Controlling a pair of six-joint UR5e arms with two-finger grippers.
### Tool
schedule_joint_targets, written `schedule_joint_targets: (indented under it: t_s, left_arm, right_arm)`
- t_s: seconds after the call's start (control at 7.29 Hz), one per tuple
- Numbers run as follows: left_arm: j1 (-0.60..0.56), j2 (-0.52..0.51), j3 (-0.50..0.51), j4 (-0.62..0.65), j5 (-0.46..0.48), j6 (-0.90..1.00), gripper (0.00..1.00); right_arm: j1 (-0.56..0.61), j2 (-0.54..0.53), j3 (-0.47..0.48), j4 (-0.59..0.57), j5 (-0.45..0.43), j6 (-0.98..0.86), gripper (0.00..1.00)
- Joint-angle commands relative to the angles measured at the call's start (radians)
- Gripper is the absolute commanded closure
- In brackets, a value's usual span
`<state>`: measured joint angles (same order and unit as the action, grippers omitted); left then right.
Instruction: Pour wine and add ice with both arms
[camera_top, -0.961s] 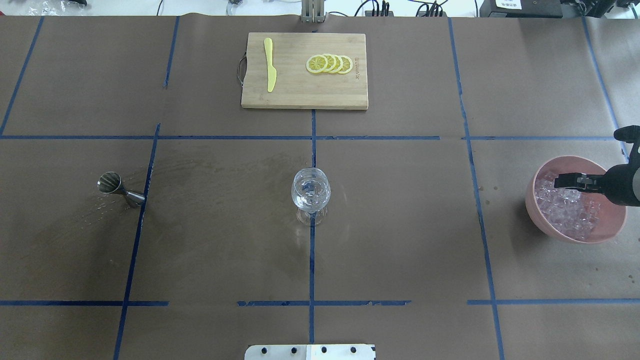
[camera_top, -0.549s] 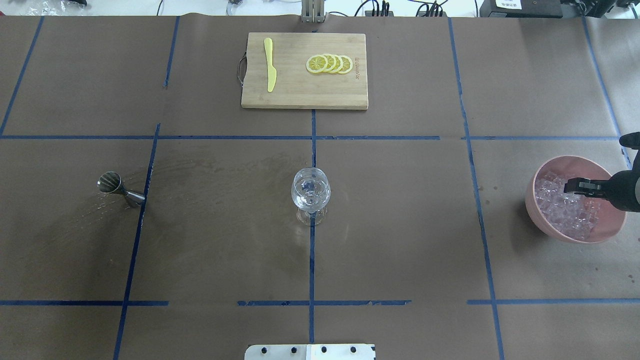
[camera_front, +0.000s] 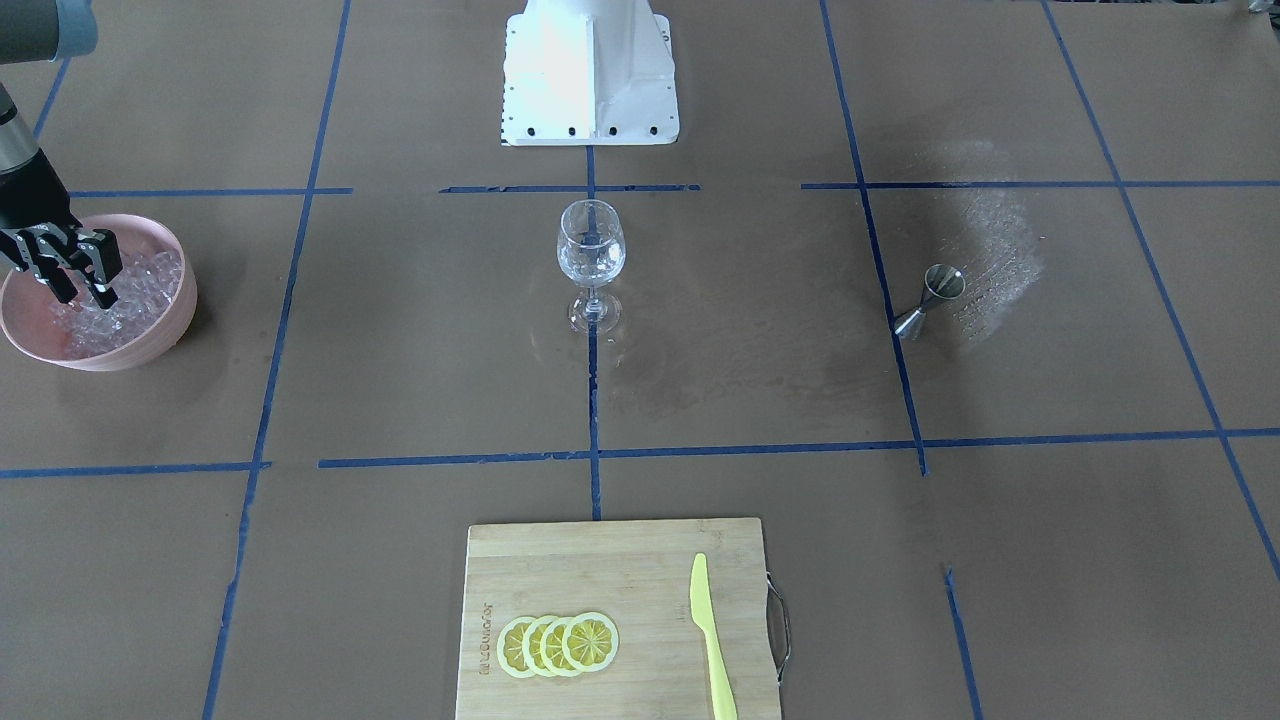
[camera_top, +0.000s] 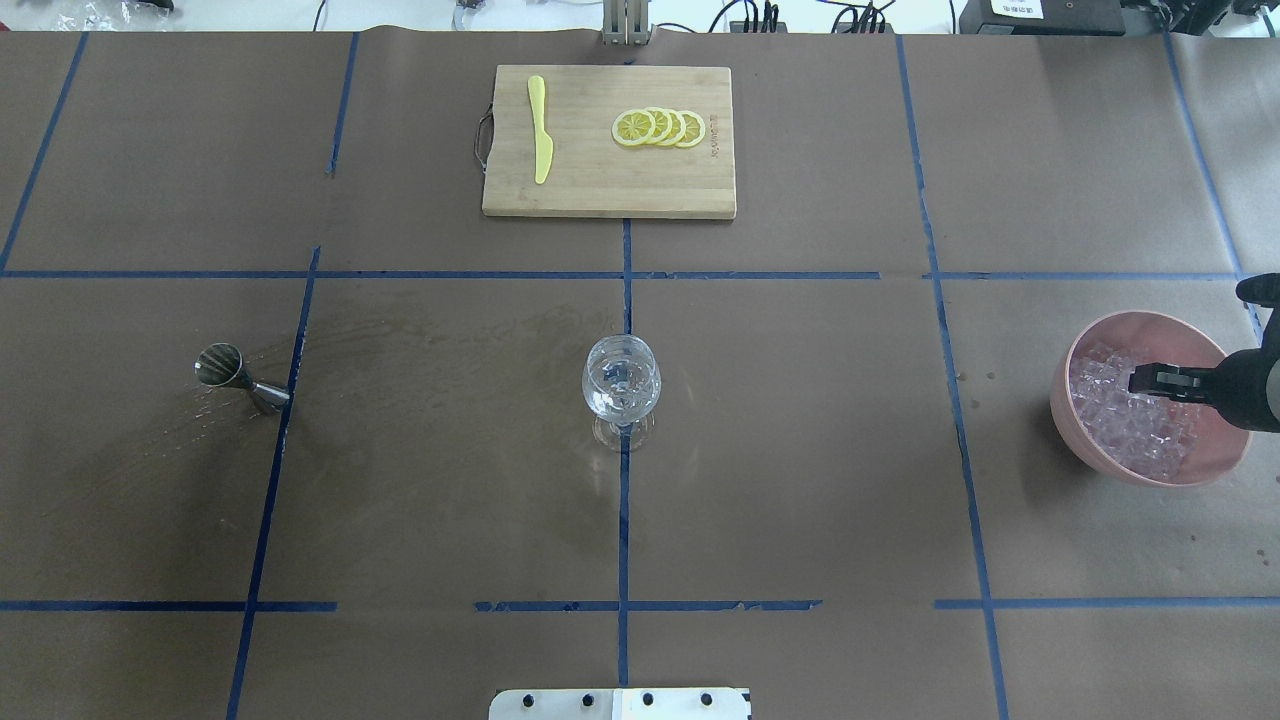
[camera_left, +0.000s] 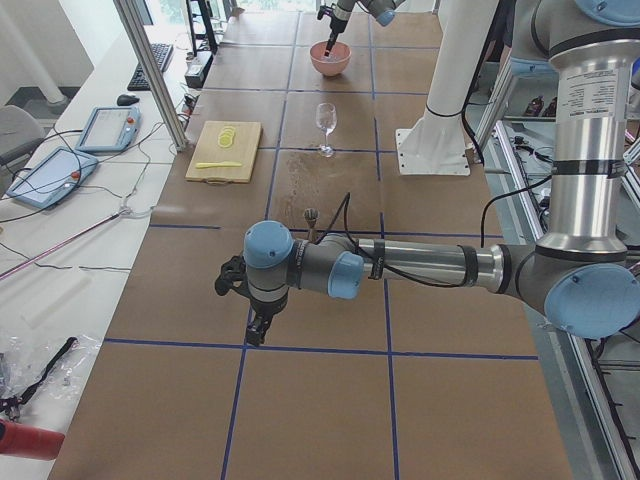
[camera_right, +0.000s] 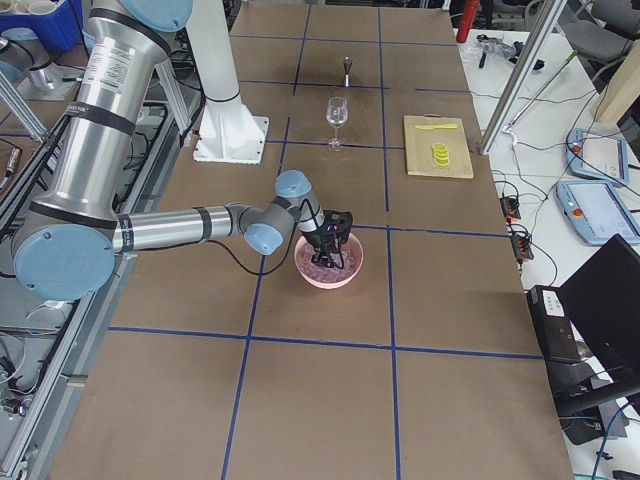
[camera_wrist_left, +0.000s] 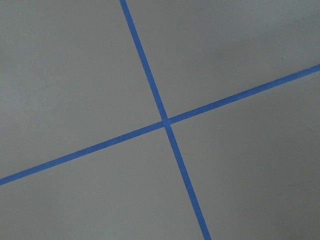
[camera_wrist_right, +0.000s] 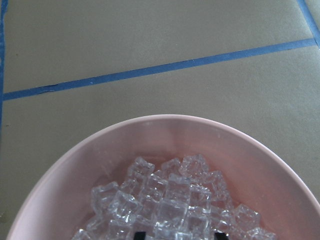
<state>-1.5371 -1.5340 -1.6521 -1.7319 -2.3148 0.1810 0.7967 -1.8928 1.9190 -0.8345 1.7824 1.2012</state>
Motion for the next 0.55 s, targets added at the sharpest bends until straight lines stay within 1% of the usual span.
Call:
schedule_joint_targets:
  t_s: [0.0, 0.14, 0.41]
  left_arm:
    - [0.0, 0.0, 0.002, 0.0, 0.0, 0.0, 0.0]
    - [0.0, 0.0, 0.002, 0.0, 0.0, 0.0, 0.0]
    - [0.0, 0.0, 0.002, 0.0, 0.0, 0.0, 0.0]
  right_arm:
    - [-0.02, 0.001, 0.0, 0.0, -0.021, 0.001, 0.46]
    - [-0.02, 0.0, 0.0, 0.0, -0.021, 0.0, 0.55]
    - [-0.02, -0.002, 0.0, 0.0, -0.021, -0.002, 0.96]
